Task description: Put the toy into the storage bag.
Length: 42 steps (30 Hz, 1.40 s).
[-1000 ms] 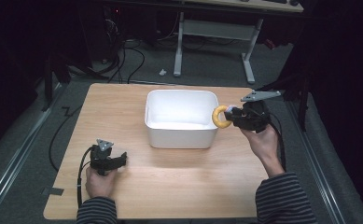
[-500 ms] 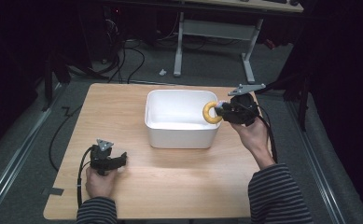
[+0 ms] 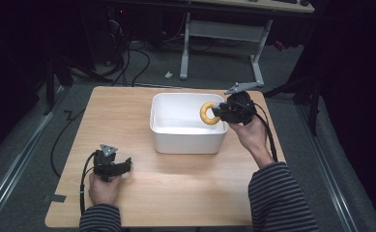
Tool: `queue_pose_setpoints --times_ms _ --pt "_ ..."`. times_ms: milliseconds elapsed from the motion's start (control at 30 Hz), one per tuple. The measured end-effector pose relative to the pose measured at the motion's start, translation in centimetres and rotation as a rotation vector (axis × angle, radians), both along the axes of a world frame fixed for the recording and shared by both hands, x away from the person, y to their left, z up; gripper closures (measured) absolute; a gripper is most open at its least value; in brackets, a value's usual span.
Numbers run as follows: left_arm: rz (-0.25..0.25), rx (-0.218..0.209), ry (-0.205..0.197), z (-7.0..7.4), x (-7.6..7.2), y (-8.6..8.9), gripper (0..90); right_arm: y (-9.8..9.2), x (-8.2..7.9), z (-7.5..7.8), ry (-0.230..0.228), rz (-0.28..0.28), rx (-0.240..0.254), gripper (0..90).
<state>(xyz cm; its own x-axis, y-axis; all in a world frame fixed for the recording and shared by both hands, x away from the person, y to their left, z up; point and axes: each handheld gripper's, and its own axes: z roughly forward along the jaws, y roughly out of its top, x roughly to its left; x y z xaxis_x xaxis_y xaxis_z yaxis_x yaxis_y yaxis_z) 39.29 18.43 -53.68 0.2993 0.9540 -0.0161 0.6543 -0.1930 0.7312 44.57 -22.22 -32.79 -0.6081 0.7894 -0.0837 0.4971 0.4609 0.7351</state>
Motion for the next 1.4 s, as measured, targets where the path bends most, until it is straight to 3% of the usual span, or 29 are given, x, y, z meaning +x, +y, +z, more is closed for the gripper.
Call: queue_pose_setpoints --times_ms 367,700,1100,1400 --pt "-0.003 -0.005 0.001 0.0 0.0 0.1 19.7 2.2 1.0 -0.7 0.01 0.015 -0.062 68.0" --pt "-0.002 -0.003 0.0 0.0 0.0 0.1 19.8 3.7 2.0 -2.4 0.067 0.031 -0.086 68.0" --pt "-0.001 0.001 0.0 0.0 0.0 0.0 20.0 4.0 2.5 -4.2 0.134 0.023 -0.1 68.0" --pt "-0.001 0.001 0.0 0.0 0.0 0.0 20.0 4.1 2.8 -5.1 0.16 0.032 -0.117 67.9"
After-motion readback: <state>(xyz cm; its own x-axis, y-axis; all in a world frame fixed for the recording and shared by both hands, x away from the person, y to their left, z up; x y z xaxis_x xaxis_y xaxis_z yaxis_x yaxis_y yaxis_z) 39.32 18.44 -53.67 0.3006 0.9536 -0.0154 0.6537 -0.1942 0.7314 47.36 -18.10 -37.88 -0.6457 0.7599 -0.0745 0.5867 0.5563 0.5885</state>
